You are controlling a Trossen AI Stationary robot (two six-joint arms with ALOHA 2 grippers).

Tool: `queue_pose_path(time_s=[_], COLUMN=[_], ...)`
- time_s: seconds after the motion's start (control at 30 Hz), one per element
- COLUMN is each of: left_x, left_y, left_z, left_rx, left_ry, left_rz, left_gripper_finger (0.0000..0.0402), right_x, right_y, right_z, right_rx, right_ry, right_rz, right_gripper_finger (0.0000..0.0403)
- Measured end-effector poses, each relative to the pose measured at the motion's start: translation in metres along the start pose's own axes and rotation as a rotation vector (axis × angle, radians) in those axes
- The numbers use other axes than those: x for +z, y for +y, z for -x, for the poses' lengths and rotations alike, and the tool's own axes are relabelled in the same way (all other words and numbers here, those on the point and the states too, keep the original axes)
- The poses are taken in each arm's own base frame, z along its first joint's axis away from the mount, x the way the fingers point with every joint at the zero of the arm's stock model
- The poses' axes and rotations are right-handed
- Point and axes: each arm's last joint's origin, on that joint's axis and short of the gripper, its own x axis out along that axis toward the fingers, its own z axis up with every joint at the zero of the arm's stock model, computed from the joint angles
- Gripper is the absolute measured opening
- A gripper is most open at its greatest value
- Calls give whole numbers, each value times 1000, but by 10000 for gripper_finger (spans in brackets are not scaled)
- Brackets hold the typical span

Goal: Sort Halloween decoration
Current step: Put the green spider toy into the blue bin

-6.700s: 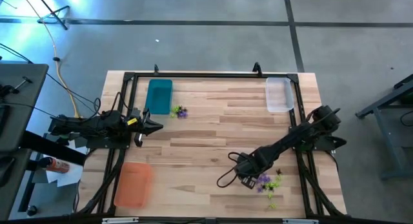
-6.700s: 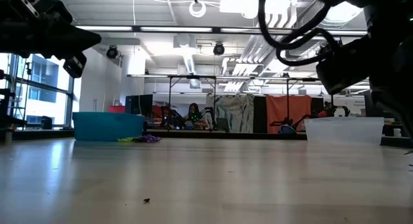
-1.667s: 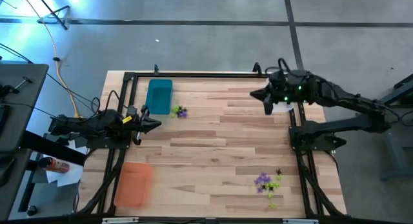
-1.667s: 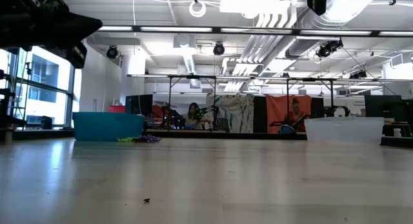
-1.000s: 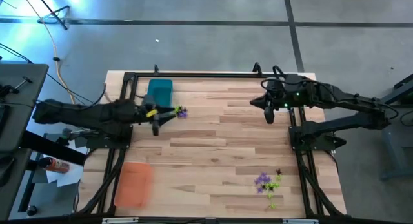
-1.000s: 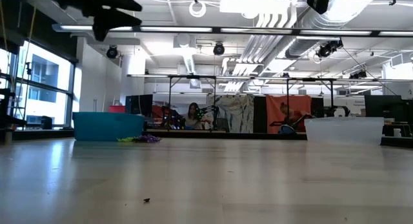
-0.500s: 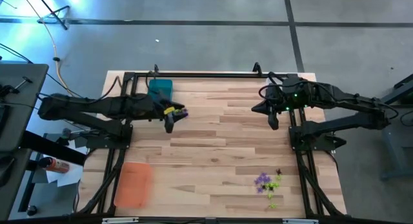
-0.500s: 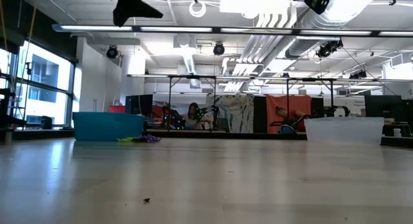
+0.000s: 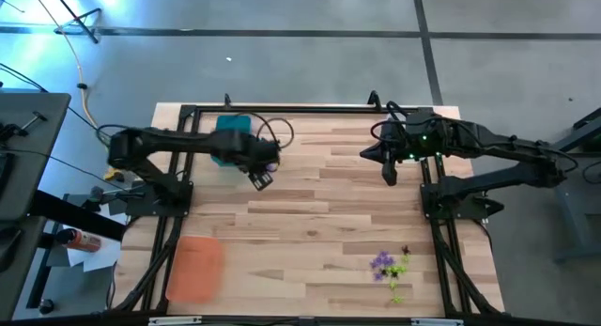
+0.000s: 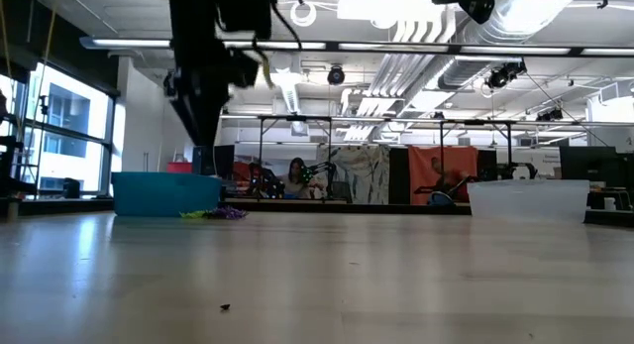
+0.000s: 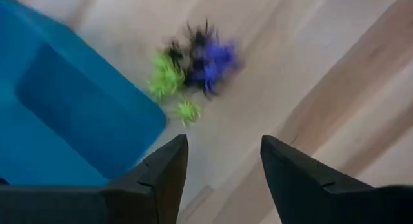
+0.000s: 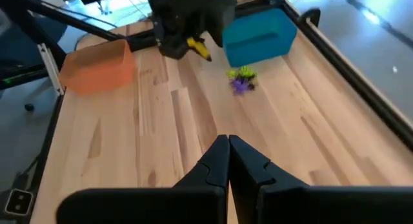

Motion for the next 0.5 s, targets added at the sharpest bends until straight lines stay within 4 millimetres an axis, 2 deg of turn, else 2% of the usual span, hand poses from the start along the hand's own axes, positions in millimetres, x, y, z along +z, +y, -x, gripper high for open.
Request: queue_pose_path(time_s=[0.1,0.2,0.3,0.5], left_x=[1,-2,-1,1], left_y=[-10,-18,-23,-24], left_z=[-25,-48,-63,-78], left_rx=[69,110,123,162], left_ry=[49,136,186,238], left_rz=[-44,-228,-391,-586], left_gripper_finger=[176,170,164,154], right_x=[0,0,-1,-2], right_y=[0,-1,-2,-3], right_z=[-6,-13,-22,-38], right_rx=[-6,-31,-61,-72], right_ry=[16,36,58,110], right_rz=[-23,-26,-25,-26], right_gripper_finger=[0,0,0,0])
